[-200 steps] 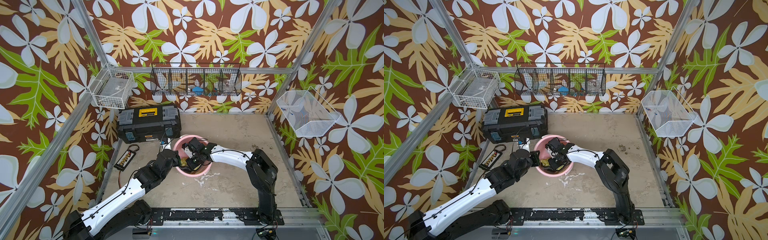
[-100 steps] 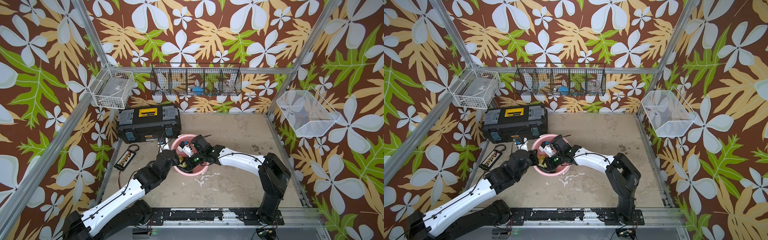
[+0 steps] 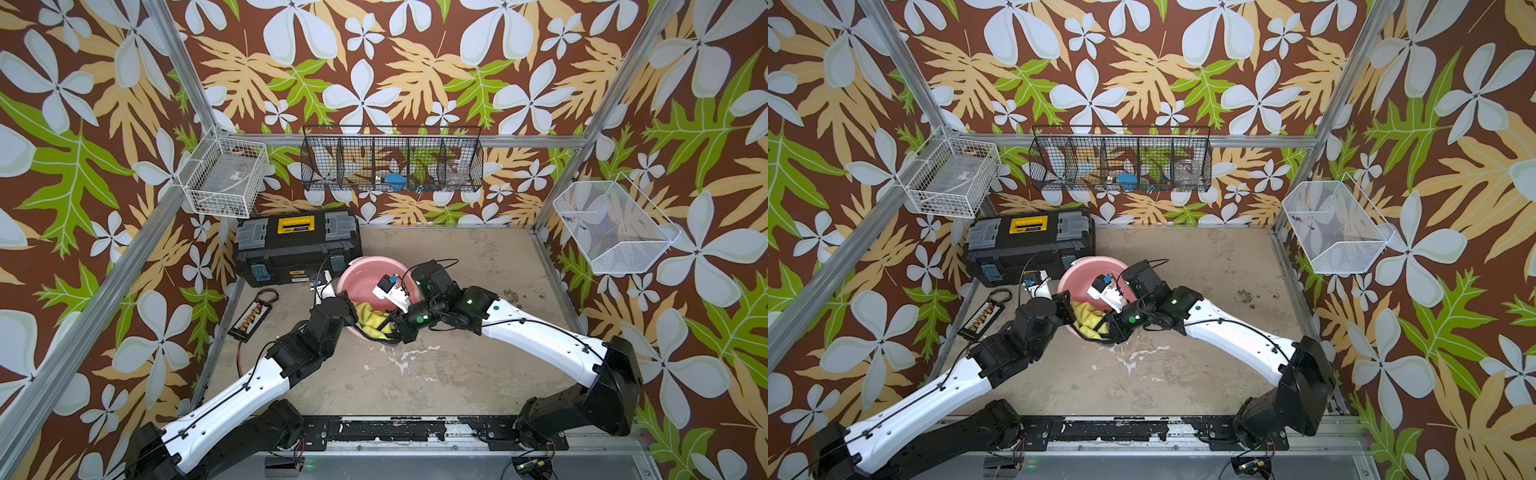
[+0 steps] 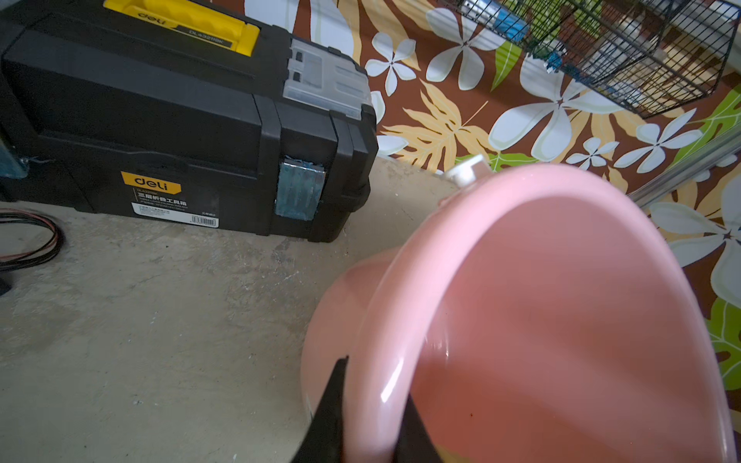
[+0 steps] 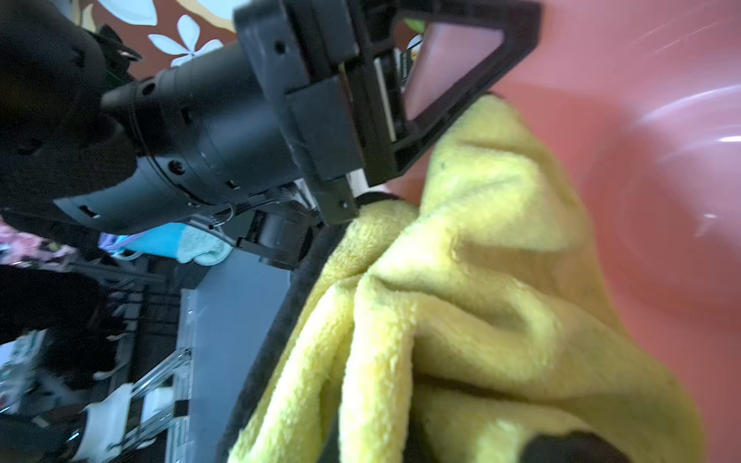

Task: Wipe the inside of the bucket with a cloth
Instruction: Wipe the dirt from the inside of the bucket.

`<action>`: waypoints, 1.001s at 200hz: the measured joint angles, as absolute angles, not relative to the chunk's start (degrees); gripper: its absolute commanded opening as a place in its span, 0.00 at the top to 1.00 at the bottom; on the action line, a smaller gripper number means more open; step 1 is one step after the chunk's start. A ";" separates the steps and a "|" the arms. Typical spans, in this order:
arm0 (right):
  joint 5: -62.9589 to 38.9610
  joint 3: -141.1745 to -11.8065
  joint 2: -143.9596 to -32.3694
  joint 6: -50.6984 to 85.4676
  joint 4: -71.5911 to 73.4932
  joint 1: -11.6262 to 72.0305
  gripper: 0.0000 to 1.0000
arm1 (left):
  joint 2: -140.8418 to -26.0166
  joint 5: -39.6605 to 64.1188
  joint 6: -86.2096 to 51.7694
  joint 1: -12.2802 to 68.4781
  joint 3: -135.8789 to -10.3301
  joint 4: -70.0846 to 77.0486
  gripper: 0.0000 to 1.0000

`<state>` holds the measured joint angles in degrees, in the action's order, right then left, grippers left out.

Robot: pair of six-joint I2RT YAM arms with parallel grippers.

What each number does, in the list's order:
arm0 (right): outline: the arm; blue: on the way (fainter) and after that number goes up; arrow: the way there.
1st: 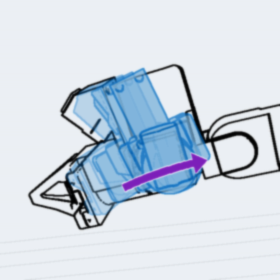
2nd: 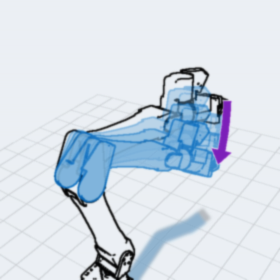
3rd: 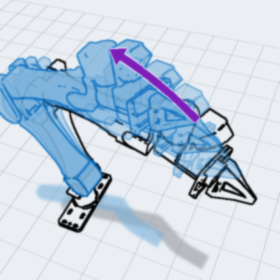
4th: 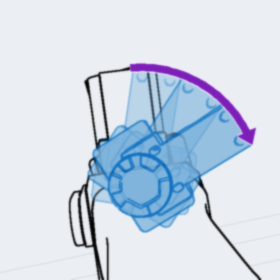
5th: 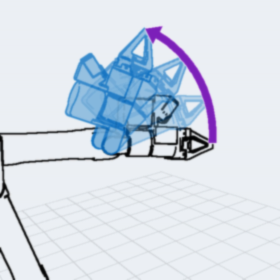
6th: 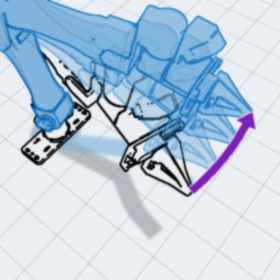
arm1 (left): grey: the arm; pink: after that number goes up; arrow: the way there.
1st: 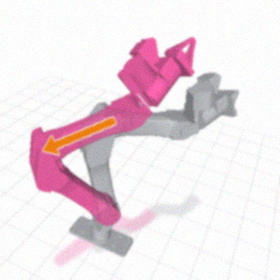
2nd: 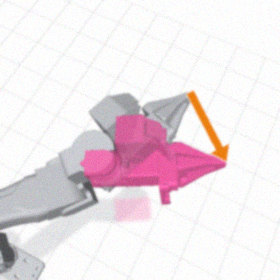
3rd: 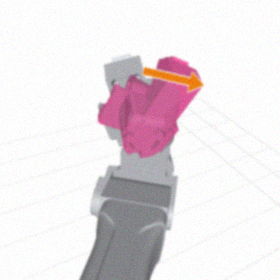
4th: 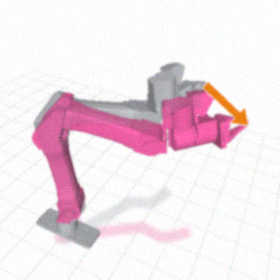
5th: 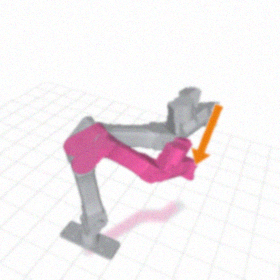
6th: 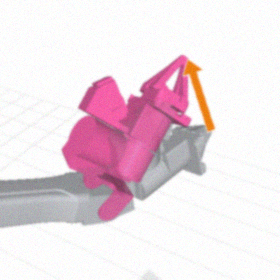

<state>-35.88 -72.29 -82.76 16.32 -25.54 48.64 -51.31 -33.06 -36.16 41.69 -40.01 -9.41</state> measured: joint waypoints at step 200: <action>12.80 -68.27 -94.76 5.21 -17.23 54.46 1.00 | -56.36 -24.16 -34.44 41.93 -44.62 -12.19 1.00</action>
<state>12.80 -68.27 -94.76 5.21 -17.23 54.46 -56.36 -24.16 -34.44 41.93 -44.62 -12.19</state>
